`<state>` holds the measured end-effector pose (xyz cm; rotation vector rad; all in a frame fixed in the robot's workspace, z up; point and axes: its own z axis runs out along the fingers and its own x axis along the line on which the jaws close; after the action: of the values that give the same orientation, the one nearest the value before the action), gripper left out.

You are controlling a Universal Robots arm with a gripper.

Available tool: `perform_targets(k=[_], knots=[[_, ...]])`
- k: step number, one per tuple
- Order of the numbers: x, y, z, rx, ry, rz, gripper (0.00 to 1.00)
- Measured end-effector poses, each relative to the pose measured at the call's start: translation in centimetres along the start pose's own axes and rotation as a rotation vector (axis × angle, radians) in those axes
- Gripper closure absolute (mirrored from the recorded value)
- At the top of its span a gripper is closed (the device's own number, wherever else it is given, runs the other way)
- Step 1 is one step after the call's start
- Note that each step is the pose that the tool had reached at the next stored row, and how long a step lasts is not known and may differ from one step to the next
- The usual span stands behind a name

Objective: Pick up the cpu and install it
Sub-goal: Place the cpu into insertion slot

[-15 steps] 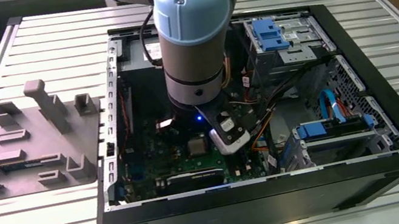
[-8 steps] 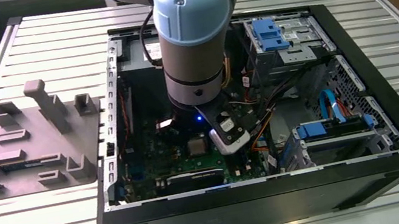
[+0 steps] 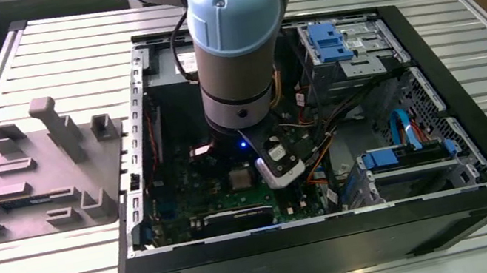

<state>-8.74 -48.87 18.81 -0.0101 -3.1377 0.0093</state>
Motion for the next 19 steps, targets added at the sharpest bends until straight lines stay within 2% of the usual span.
perform_targets(k=[10, 13, 14, 19], knots=[[0.0, -0.01, -0.21, 0.0002, 0.0004, 0.0, 0.45], [0.0, -0.01, -0.21, 0.0005, 0.0004, 0.0, 0.47], [0.0, 0.0, -0.21, 0.0004, 0.0004, 0.0, 0.54], [0.0, 0.04, -0.2, 0.0001, 0.0003, 0.002, 0.54]])
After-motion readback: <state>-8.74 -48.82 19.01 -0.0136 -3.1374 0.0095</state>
